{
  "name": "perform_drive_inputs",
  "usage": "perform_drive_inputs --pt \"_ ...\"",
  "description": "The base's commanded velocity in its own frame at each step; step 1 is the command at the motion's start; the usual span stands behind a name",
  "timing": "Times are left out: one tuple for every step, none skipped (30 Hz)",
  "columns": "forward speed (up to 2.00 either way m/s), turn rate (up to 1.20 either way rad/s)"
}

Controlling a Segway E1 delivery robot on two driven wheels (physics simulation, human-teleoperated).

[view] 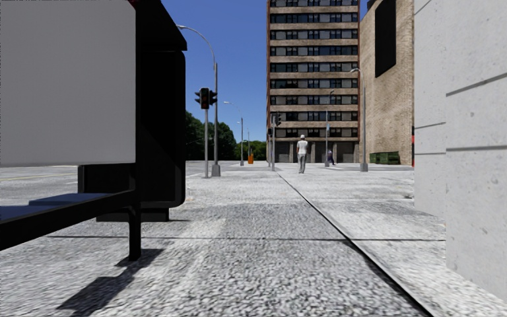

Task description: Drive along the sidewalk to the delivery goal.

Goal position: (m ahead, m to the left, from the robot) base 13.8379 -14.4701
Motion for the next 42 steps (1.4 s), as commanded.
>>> perform_drive_inputs --pt "2.00 -0.23" --pt "2.00 -0.24" --pt "2.00 -0.24" --pt "2.00 -0.24" --pt "2.00 -0.24" --pt "2.00 -0.25" --pt "2.00 -0.25" --pt "2.00 -0.26" --pt "2.00 -0.26" --pt "2.00 -0.26" --pt "2.00 -0.27" --pt "2.00 -0.27" --pt "2.00 -0.28" --pt "2.00 -0.28" --pt "2.00 -0.28" --pt "2.00 -0.28" --pt "2.00 -0.28" --pt "2.00 -0.28" --pt "2.00 -0.28" --pt "2.00 -0.28" --pt "2.00 -0.28" --pt "2.00 -0.28" --pt "2.00 -0.28" --pt "2.00 -0.28" --pt "2.00 -0.28" --pt "2.00 -0.28" --pt "2.00 -0.28" --pt "2.00 -0.28" --pt "2.00 -0.28" --pt "2.00 -0.28" --pt "2.00 -0.28" --pt "2.00 -0.29" --pt "2.00 -0.29" --pt "2.00 -0.30" --pt "2.00 -0.30" --pt "2.00 -0.30" --pt "2.00 -0.30" --pt "2.00 -0.31" --pt "2.00 -0.31" --pt "2.00 -0.31" --pt "1.94 -0.31" --pt "1.83 -0.31"
